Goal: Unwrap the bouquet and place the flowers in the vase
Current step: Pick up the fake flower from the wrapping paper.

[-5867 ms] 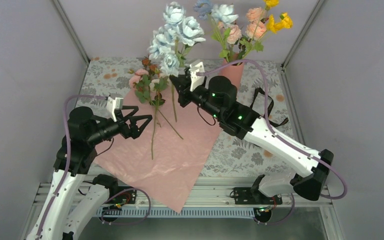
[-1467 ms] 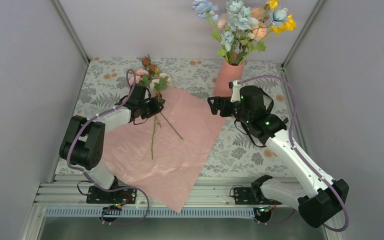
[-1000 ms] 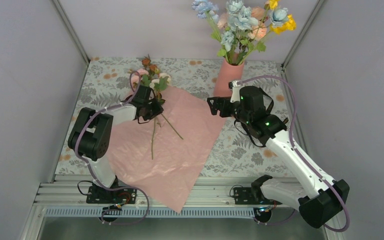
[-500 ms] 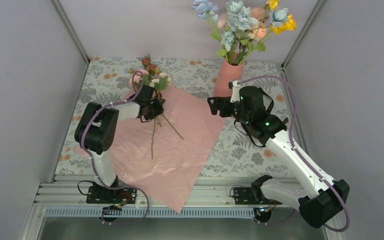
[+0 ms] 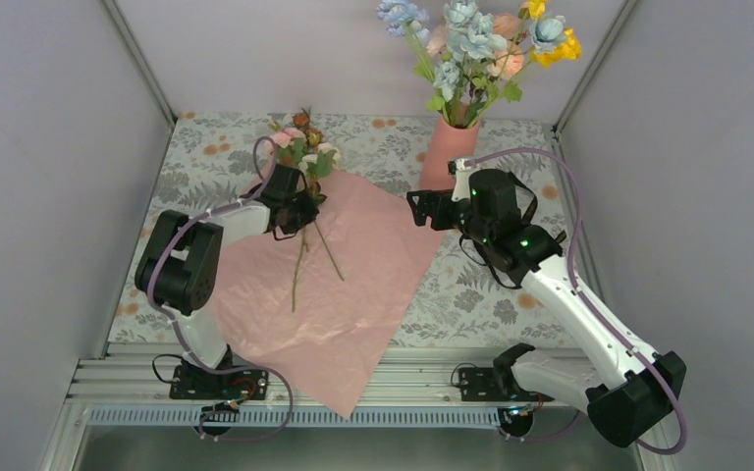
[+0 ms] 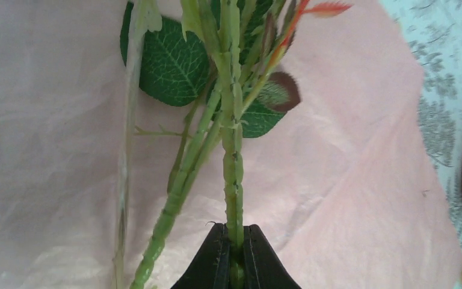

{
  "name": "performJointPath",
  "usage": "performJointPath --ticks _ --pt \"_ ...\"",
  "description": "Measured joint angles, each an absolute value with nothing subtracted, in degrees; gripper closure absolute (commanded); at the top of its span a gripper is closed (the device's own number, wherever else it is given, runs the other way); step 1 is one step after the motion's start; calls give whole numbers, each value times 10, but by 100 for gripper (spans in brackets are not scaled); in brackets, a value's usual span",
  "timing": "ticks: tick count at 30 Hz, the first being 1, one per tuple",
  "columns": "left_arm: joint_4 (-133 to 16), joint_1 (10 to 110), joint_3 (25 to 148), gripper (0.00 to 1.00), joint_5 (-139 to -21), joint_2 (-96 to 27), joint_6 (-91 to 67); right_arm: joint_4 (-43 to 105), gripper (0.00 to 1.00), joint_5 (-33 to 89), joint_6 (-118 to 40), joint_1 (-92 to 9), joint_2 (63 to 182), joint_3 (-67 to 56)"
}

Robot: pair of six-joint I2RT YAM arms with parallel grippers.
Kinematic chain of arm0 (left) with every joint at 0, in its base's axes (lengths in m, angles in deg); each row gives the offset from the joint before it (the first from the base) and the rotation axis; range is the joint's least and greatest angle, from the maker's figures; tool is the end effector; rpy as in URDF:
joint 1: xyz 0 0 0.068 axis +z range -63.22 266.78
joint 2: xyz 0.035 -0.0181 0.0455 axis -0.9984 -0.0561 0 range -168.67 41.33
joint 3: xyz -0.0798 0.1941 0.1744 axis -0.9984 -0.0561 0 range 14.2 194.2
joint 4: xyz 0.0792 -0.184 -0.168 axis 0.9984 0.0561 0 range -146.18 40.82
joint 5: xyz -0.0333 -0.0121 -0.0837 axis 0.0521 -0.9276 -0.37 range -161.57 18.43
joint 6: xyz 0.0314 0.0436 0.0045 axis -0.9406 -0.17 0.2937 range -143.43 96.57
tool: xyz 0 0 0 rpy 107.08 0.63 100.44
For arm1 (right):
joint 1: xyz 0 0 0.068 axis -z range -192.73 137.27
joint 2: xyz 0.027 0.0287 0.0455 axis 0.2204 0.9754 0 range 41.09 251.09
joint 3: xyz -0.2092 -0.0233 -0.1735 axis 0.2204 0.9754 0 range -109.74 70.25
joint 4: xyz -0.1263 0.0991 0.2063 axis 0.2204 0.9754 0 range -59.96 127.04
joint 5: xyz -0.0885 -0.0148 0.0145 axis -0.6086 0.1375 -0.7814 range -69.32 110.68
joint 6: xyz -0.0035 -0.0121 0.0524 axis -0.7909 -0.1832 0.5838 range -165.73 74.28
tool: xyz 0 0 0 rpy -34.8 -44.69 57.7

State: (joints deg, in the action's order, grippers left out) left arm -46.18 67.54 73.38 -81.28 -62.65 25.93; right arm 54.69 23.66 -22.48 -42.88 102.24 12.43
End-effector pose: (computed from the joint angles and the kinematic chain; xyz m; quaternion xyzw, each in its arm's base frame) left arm 0.3406 -0.1253 0.1505 -0.2220 0.9238 -0.2364 0.2034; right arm 0.2043 0.1208 0.3390 -0.0650 0.8544 0.2514 0.4502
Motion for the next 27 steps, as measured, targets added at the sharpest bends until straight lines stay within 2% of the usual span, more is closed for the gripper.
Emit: performJointPath --ticks 10,23,27 --pt "-462 673 708 98 -792 -532 272 547 0 249 -229 -432 1022 124" --pt "-465 657 648 98 -776 -387 225 503 0 324 -205 -438 1022 129" --pt "-467 650 638 98 -786 -324 183 484 7 352 -189 -439 1027 130"
